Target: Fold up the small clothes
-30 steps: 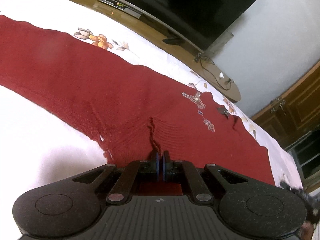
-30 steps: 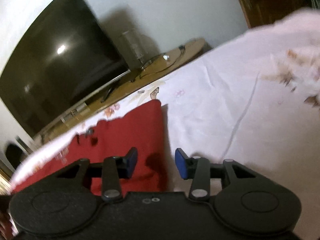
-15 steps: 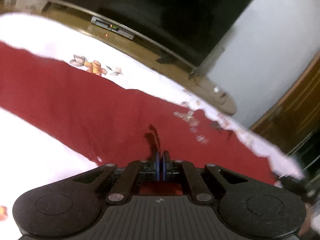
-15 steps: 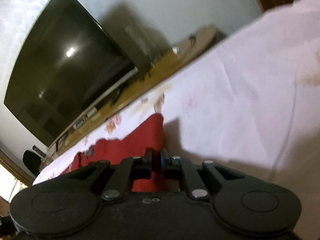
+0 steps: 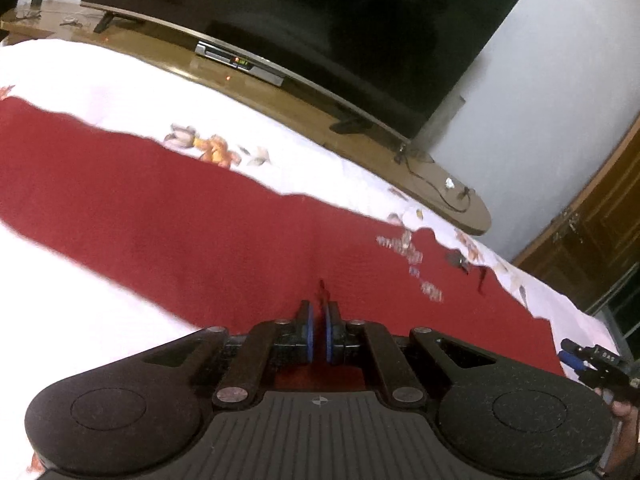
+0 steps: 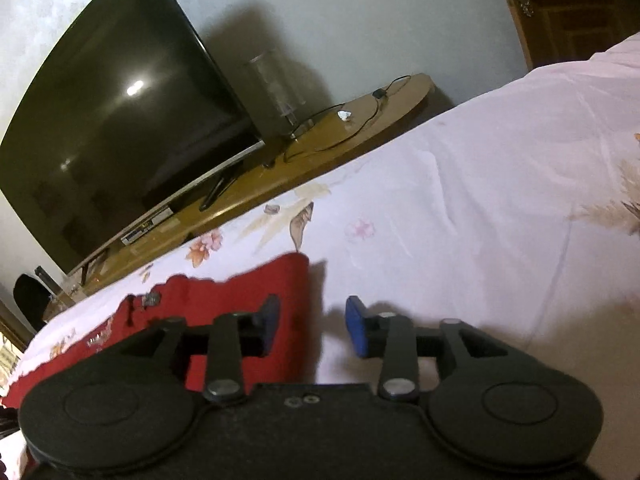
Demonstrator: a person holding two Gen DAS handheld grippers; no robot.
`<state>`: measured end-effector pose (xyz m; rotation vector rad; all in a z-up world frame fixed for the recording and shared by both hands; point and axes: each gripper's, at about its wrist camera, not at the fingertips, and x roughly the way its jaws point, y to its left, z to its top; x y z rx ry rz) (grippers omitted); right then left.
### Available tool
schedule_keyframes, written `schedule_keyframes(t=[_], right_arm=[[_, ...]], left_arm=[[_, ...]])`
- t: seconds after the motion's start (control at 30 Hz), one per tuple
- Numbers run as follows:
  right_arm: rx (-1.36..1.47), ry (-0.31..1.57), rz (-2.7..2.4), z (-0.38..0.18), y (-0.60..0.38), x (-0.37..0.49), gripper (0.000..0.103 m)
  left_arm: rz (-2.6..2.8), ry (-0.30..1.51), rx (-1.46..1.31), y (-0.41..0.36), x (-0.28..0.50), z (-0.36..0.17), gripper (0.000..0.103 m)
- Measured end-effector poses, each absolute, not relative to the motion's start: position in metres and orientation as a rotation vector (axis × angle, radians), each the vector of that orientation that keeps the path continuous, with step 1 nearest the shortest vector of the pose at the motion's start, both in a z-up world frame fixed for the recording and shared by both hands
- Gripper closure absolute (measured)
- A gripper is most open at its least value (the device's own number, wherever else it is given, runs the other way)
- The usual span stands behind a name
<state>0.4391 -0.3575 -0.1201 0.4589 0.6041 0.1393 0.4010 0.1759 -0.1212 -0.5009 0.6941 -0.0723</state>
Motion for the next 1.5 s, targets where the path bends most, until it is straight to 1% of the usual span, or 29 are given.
schedule_keyframes(t=[0.07, 0.1, 0.23, 0.3, 0.33, 0.37, 0.47, 0.57, 0.73, 0.77, 0.8, 0.87, 0.93, 1.03, 1.1, 1.13, 1.2, 1.33, 1.4, 1.43, 1.47, 1.5], right_arm=[[0.481, 0.616, 0.136, -0.125, -0.358, 0.457, 0.059], [0.490, 0.625, 0.136, -0.127, -0.357, 0.462, 0.057], [0.495, 0.656, 0.156, -0.137, -0.349, 0.478, 0.057], [0.475, 0.659, 0.165, -0.136, -0.345, 0.481, 0.059], [0.470, 0.662, 0.178, -0.136, -0.343, 0.482, 0.066], [0.463, 0.666, 0.189, -0.136, -0.342, 0.483, 0.077], [0.350, 0.669, 0.168, -0.137, -0.329, 0.483, 0.093], [0.290, 0.649, 0.110, -0.136, -0.324, 0.481, 0.096], [0.220, 0.658, 0.080, -0.134, -0.314, 0.483, 0.094], [0.220, 0.659, 0.066, -0.130, -0.315, 0.481, 0.083], [0.216, 0.639, 0.049, -0.123, -0.316, 0.474, 0.079], [0.212, 0.586, 0.064, -0.109, -0.318, 0.454, 0.079], [0.208, 0.562, 0.096, -0.100, -0.315, 0.427, 0.079], [0.174, 0.573, 0.147, -0.102, -0.296, 0.392, 0.080], [0.094, 0.609, 0.167, -0.114, -0.278, 0.381, 0.083], [0.048, 0.648, 0.148, -0.125, -0.270, 0.380, 0.084], [0.000, 0.626, 0.117, -0.136, -0.266, 0.376, 0.086], [0.004, 0.638, 0.064, -0.130, -0.262, 0.374, 0.086], [0.024, 0.635, 0.059, -0.124, -0.264, 0.365, 0.083], [0.043, 0.625, 0.057, -0.120, -0.265, 0.357, 0.079], [0.060, 0.618, 0.051, -0.117, -0.268, 0.350, 0.071], [0.074, 0.614, 0.041, -0.115, -0.270, 0.341, 0.069]], left_arm=[[-0.096, 0.697, -0.488, 0.170, 0.414, -0.118, 0.099], [-0.099, 0.711, -0.459, 0.164, 0.422, -0.118, 0.099], [-0.062, 0.752, -0.389, 0.152, 0.441, -0.122, 0.099], [-0.046, 0.747, -0.375, 0.150, 0.441, -0.123, 0.099], [-0.040, 0.745, -0.372, 0.150, 0.441, -0.124, 0.099], [-0.037, 0.744, -0.364, 0.149, 0.440, -0.125, 0.099], [-0.006, 0.746, -0.263, 0.142, 0.442, -0.128, 0.100], [0.057, 0.748, -0.155, 0.140, 0.445, -0.129, 0.100], [0.037, 0.750, -0.187, 0.152, 0.441, -0.120, 0.100], [0.042, 0.723, -0.198, 0.153, 0.434, -0.113, 0.099], [0.031, 0.687, -0.204, 0.152, 0.425, -0.105, 0.099], [-0.020, 0.636, -0.237, 0.146, 0.409, -0.092, 0.099], [-0.088, 0.634, -0.246, 0.128, 0.403, -0.089, 0.099], [-0.165, 0.670, -0.199, 0.098, 0.403, -0.101, 0.099], [-0.152, 0.740, -0.156, 0.084, 0.406, -0.117, 0.099], [-0.144, 0.726, -0.149, 0.084, 0.403, -0.125, 0.100], [-0.146, 0.719, -0.204, 0.093, 0.399, -0.126, 0.100], [-0.126, 0.748, -0.234, 0.113, 0.388, -0.119, 0.100], [-0.092, 0.728, -0.248, 0.128, 0.375, -0.111, 0.099], [-0.052, 0.703, -0.259, 0.142, 0.363, -0.107, 0.099], [-0.019, 0.687, -0.283, 0.160, 0.355, -0.109, 0.085], [0.023, 0.671, -0.327, 0.183, 0.346, -0.110, 0.065]])
